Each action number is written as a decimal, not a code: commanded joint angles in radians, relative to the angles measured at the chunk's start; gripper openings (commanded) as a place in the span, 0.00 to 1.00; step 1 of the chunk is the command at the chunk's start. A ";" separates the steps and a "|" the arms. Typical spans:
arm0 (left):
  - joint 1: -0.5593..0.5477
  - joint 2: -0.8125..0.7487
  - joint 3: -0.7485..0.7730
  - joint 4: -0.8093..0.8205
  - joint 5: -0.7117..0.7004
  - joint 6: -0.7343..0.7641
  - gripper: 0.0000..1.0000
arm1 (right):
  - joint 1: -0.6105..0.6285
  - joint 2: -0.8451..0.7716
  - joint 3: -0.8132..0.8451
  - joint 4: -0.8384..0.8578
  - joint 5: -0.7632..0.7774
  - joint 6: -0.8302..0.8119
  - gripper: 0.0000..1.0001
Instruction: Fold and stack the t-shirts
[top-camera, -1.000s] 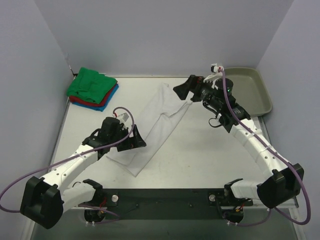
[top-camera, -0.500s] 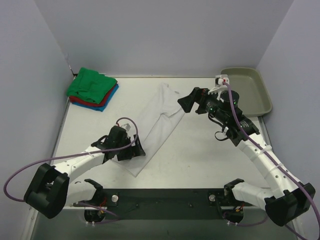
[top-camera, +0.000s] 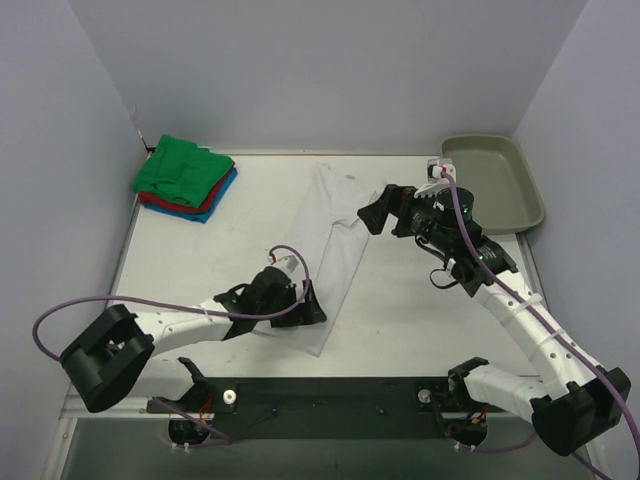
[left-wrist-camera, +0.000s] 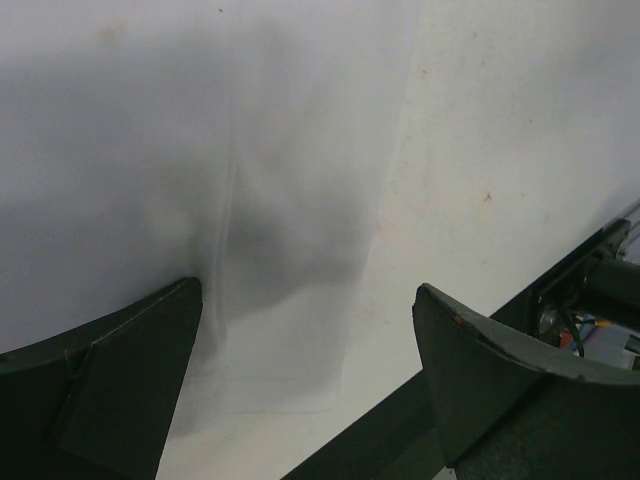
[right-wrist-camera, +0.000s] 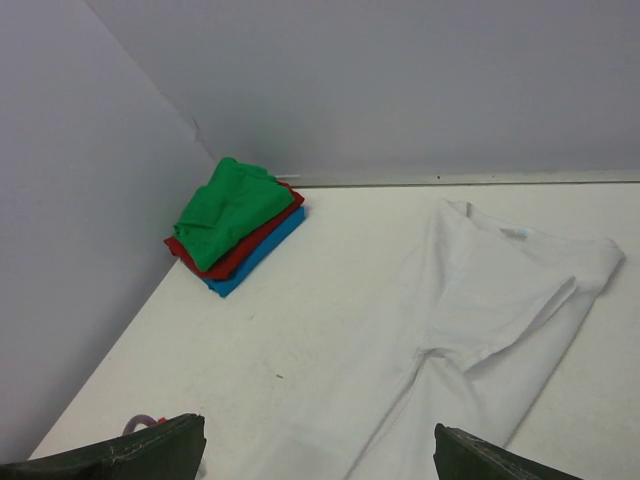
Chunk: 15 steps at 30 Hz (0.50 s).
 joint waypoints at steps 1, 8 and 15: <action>-0.147 0.123 0.046 0.017 -0.042 -0.106 0.97 | 0.005 -0.032 -0.001 0.009 0.014 -0.013 1.00; -0.319 0.275 0.201 0.046 -0.063 -0.140 0.97 | 0.005 -0.061 -0.018 -0.021 0.028 -0.026 1.00; -0.347 0.352 0.304 0.062 -0.072 -0.102 0.97 | 0.003 -0.090 -0.038 -0.036 0.041 -0.042 1.00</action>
